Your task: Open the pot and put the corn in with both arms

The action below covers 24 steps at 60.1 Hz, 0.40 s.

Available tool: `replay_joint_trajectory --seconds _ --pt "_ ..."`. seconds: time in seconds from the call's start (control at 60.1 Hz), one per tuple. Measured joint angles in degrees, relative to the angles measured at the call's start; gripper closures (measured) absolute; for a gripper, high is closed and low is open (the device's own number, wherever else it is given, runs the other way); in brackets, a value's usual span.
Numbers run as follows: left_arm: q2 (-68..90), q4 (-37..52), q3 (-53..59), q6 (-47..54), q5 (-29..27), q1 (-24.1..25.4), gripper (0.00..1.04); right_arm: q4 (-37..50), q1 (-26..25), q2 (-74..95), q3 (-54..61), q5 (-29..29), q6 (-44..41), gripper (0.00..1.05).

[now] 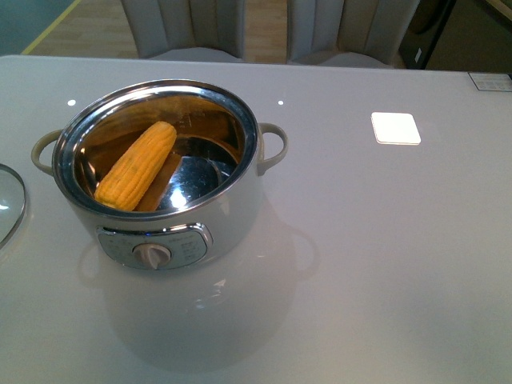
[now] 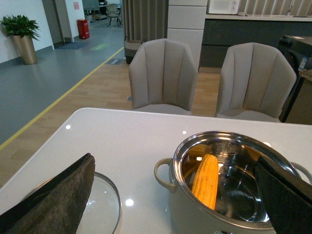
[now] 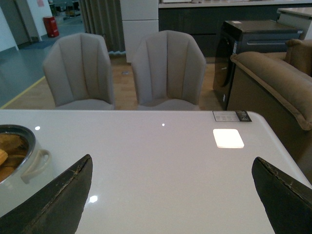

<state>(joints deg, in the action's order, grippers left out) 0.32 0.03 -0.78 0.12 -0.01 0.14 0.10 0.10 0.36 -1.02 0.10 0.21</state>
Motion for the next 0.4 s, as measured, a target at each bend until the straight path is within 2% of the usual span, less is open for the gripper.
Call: replay_joint_trajectory --seconds 0.399 --pt "0.00 0.00 0.00 0.00 -0.02 0.00 0.07 0.00 0.00 0.00 0.00 0.00 0.00 0.09"
